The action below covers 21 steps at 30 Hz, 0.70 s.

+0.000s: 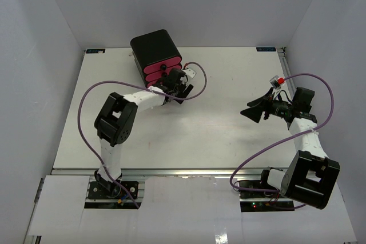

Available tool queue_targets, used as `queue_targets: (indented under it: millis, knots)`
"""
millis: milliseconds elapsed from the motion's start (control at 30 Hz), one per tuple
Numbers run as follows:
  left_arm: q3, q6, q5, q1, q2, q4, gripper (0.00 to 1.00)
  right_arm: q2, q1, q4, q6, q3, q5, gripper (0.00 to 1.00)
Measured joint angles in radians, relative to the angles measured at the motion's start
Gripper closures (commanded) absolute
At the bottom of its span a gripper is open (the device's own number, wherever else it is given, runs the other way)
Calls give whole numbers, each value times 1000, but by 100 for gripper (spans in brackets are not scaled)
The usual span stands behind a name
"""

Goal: Organize the makeup

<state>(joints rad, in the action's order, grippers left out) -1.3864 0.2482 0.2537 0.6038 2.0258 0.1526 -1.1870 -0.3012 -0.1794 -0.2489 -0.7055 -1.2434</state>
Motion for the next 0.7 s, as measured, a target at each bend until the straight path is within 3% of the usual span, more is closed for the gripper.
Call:
queue_targets:
  millis: [100, 167, 333, 433, 533, 700]
  knots:
    - [36, -64, -119, 1, -113, 38, 9, 0, 0, -7, -12, 0, 10, 10]
    - [77, -113, -230, -1, -232, 36, 2, 3, -1, -12, -24, 0, 21, 10]
    - [206, -244, -497, -50, -572, -11, 2, 23, -7, -43, -46, 0, 88, 10]
    - [321, -317, -617, -137, -768, -69, 2, 40, -9, -66, -49, -1, 147, 10]
    - [433, -358, -667, -214, -927, -70, 2, 51, -16, -91, -49, -5, 201, 10]
    - [588, -389, -682, -254, -1081, -66, 2, 96, -29, -122, -51, -7, 311, 10]
